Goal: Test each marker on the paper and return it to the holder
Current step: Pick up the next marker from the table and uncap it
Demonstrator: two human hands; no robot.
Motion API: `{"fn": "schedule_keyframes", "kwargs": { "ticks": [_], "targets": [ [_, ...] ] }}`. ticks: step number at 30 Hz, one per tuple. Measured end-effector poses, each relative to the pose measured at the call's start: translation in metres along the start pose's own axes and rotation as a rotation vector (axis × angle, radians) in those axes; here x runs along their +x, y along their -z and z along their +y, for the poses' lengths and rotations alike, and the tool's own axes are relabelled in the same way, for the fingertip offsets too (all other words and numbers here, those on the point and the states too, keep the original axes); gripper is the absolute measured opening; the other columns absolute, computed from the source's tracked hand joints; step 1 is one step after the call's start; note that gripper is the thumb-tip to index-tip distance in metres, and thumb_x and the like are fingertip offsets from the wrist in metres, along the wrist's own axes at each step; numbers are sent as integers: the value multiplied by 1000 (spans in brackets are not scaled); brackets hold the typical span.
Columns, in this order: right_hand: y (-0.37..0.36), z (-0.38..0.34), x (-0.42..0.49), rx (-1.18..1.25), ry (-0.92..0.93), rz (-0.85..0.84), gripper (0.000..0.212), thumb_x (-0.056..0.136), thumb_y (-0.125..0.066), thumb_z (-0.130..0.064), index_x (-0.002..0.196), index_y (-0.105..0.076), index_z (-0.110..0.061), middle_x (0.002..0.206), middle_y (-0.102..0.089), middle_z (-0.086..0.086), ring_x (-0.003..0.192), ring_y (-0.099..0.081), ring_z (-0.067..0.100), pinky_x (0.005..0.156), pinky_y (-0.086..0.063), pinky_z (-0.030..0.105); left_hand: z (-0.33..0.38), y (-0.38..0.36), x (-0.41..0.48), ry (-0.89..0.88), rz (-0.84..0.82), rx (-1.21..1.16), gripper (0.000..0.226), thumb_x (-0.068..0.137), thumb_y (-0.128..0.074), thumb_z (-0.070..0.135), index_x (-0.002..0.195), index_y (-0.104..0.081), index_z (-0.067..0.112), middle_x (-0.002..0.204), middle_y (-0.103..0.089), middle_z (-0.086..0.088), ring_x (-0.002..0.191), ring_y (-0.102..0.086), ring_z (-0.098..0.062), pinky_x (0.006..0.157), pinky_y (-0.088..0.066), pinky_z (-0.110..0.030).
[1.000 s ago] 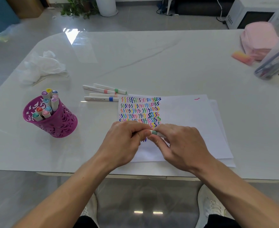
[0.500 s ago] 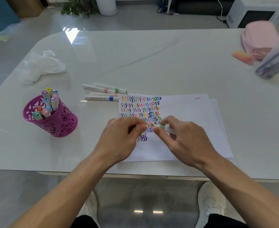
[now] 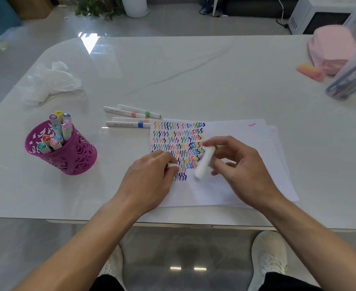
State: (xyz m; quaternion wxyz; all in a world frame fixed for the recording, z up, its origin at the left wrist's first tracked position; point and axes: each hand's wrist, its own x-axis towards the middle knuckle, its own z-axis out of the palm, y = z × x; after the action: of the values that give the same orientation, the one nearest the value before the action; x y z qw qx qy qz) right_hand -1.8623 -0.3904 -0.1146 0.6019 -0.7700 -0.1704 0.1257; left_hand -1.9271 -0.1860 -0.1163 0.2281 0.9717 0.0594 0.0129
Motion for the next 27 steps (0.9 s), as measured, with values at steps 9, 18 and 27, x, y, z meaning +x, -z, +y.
{"fn": "schedule_keyframes", "kwargs": {
  "ticks": [9, 18, 27],
  "targets": [
    [-8, 3, -2, 111, -103, -3, 26, 107, -49, -16, 96, -72, -11, 72, -72, 15, 59, -66, 32, 54, -55, 44, 0, 1, 1, 16, -29, -37, 18, 99, -56, 37, 109, -67, 26, 109, -66, 10, 92, -57, -10, 76, -47, -25],
    [-8, 15, -2, 135, -141, 98, 23, 93, -70, -1, 83, -49, 1, 71, -73, 19, 61, -72, 37, 60, -61, 51, -6, 0, 4, 33, -31, -91, 17, 98, -57, 35, 109, -68, 27, 100, -61, 16, 92, -55, -8, 72, -40, -20],
    [-10, 17, -2, 81, -137, 104, 25, 93, -71, -5, 82, -50, 2, 69, -74, 15, 59, -72, 34, 56, -60, 42, -7, -2, 6, 56, -55, -107, 16, 99, -58, 37, 110, -65, 29, 104, -62, 14, 90, -57, -7, 66, -40, -13]
  ]
}}
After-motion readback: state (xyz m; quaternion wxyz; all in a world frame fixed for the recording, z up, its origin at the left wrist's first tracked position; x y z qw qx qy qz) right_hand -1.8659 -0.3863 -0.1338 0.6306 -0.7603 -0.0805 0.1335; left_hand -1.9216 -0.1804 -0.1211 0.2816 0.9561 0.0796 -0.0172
